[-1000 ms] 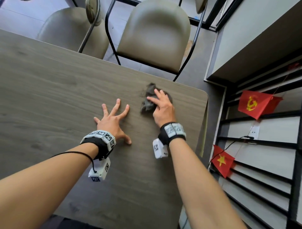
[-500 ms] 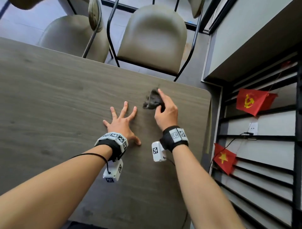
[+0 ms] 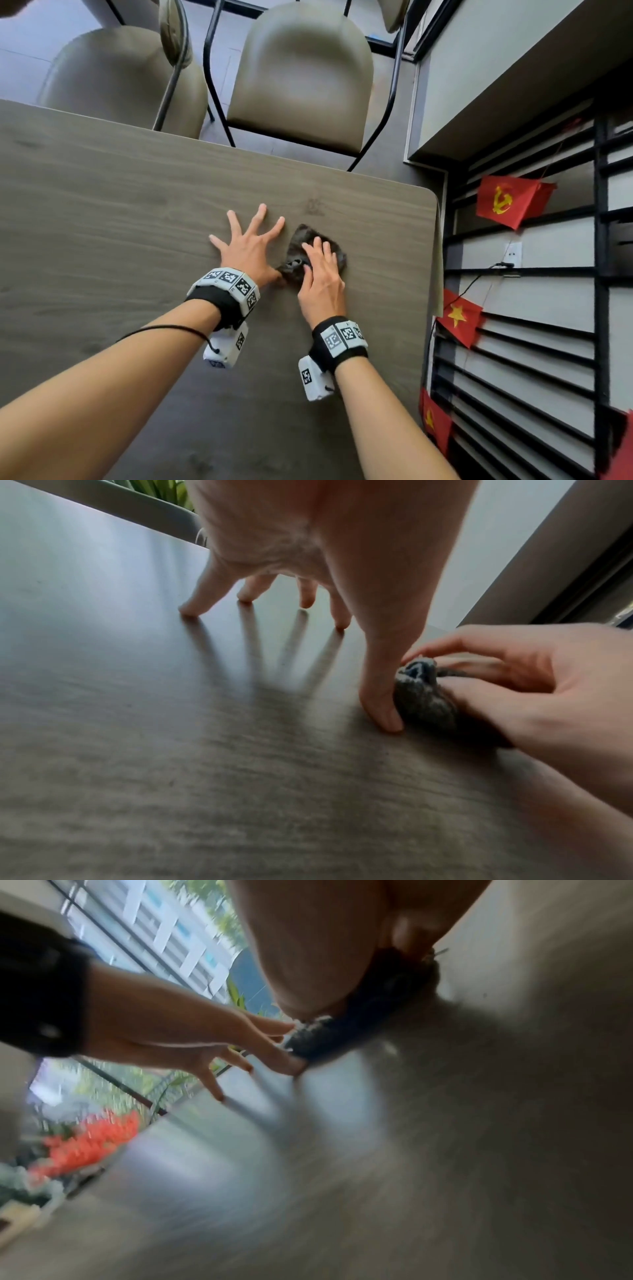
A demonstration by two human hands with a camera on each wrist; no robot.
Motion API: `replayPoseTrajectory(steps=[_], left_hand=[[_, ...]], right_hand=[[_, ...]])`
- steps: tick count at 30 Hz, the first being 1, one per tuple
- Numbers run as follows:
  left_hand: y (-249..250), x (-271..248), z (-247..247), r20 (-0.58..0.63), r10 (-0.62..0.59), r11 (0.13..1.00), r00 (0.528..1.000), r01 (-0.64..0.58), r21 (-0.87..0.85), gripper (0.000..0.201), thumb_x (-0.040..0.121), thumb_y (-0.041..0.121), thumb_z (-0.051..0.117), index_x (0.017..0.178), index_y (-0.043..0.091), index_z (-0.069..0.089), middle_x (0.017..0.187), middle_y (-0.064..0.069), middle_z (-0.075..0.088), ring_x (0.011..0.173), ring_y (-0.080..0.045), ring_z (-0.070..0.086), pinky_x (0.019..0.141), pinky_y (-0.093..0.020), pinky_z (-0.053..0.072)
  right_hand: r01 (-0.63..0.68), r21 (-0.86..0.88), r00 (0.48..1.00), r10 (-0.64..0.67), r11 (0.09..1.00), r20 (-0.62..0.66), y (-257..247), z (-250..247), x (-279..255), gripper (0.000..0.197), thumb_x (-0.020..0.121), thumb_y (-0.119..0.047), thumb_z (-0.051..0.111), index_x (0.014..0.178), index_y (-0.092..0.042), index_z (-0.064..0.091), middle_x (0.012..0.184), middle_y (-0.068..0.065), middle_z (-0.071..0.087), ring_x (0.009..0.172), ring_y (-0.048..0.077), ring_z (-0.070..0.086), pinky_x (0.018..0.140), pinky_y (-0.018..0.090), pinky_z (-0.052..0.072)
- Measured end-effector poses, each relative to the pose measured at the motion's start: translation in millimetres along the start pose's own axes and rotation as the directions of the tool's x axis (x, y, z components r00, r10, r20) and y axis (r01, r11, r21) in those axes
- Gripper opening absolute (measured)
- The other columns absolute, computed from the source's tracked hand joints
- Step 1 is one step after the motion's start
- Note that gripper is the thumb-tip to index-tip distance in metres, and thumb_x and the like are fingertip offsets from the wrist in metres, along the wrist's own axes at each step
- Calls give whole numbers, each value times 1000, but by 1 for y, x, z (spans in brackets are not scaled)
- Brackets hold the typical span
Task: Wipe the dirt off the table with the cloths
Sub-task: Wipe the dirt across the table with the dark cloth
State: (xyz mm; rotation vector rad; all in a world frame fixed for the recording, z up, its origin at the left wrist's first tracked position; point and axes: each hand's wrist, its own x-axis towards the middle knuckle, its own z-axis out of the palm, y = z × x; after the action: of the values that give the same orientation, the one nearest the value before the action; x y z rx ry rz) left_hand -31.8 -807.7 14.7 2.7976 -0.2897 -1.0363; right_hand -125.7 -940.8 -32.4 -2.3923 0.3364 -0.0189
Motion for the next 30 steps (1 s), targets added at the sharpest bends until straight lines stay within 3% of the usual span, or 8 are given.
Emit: replayPoseTrajectory(steps=[5, 9, 12, 15, 19, 22, 25, 30], left_hand=[[-2, 2, 3, 44, 14, 999, 999, -12, -47, 125, 63, 57, 87, 156, 52, 4, 164, 17, -21, 148, -45, -24, 105, -84, 10], [-2, 4, 3, 53, 9, 998, 999, -6, -62, 127, 60, 57, 88, 155, 54, 3, 163, 19, -22, 148, -45, -25, 106, -84, 7], [-1, 5, 2, 56, -3, 998, 998, 7, -66, 128, 59, 56, 89, 154, 56, 3, 163, 20, -23, 148, -44, -26, 106, -84, 5], [-1, 4, 2, 73, -2, 997, 997, 8, -83, 128, 59, 54, 90, 154, 56, 4, 163, 21, -24, 147, -44, -27, 105, -83, 2], [0, 4, 0, 75, 0, 997, 997, 6, -76, 127, 60, 53, 90, 155, 55, 4, 163, 19, -24, 147, -45, -26, 105, -84, 3], [1, 3, -1, 76, 4, 999, 997, 0, -44, 126, 63, 55, 88, 155, 54, 2, 163, 17, -25, 147, -46, -25, 105, -84, 7], [-1, 1, 0, 76, 17, 1000, 997, -16, -20, 117, 71, 53, 83, 155, 52, 1, 164, 15, -24, 147, -48, -22, 104, -85, 11], [-13, 3, -5, -17, 41, 987, 999, -43, -152, 76, 91, 39, 69, 153, 50, 26, 166, 17, 1, 153, -36, -10, 109, -79, 17]], right_hand=[[79, -18, 995, -80, 997, -65, 8, -7, 75, 37, 94, -5, 48, 123, -17, 66, 138, 2, 56, 133, 21, 47, 112, 37, 35], [19, 13, 992, -18, 1000, -122, -1, -11, 153, 36, 88, 0, 48, 110, -16, 73, 126, 5, 65, 124, 27, 56, 109, 34, 37], [-121, -22, 991, 120, 992, -61, -9, -19, 209, 34, 90, -8, 50, 108, -24, 74, 112, 7, 71, 108, 33, 60, 95, 33, 46], [-182, 17, 983, 182, 983, -36, -10, -26, 231, 32, 89, -12, 52, 105, -26, 75, 107, 5, 73, 105, 30, 62, 96, 28, 46], [10, 133, 979, 17, 991, -205, -17, -37, 170, 28, 90, -6, 54, 107, -16, 74, 104, 3, 74, 96, 19, 67, 92, 14, 43], [80, 152, 969, -41, 985, -242, -7, -36, 87, 30, 89, 2, 54, 110, -11, 72, 113, 3, 71, 106, 16, 66, 99, 23, 46], [68, 157, 989, -45, 985, -143, 6, -21, 1, 40, 89, 6, 48, 117, -12, 69, 128, 3, 64, 124, 16, 56, 106, 37, 42], [132, 97, 979, -145, 986, 146, -18, 26, -98, 37, 100, -28, 44, 134, -24, 58, 153, 1, 37, 146, 17, 25, 120, 39, 20]])
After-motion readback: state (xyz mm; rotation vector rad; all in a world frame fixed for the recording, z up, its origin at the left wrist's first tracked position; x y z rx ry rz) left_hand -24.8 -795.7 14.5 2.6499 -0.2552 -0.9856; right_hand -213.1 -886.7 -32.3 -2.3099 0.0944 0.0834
